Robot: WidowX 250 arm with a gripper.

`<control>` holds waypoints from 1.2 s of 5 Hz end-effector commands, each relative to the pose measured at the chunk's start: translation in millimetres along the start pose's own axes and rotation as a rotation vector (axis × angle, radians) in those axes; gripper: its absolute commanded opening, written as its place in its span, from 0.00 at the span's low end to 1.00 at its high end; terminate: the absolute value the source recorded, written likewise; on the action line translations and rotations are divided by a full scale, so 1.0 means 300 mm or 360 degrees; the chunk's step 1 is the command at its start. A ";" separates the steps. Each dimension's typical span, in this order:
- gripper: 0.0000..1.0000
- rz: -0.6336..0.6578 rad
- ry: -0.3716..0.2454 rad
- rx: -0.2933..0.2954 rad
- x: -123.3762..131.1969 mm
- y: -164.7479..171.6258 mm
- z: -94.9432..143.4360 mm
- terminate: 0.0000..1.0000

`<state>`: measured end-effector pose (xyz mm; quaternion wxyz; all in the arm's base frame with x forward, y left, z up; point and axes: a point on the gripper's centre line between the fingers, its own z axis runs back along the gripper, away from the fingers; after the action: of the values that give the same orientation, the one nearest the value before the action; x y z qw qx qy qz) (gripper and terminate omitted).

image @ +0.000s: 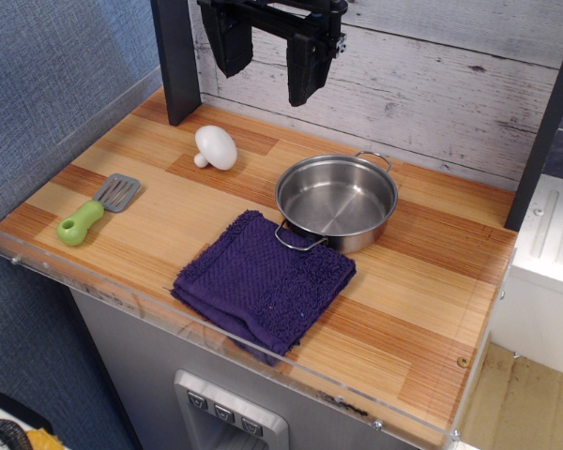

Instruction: Hold the steel pan from center of the table and place it on above the black cloth, which is in the center of the table.

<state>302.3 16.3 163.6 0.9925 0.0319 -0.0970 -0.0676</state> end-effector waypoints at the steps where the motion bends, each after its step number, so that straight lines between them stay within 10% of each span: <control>1: 1.00 0.0000 0.0000 0.0000 0.000 0.000 0.000 0.00; 6: 1.00 -0.0106 -0.0077 -0.0069 0.244 -0.220 -0.181 0.00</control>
<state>370.4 -53.8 101.2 0.9905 0.0128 -0.0914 -0.1016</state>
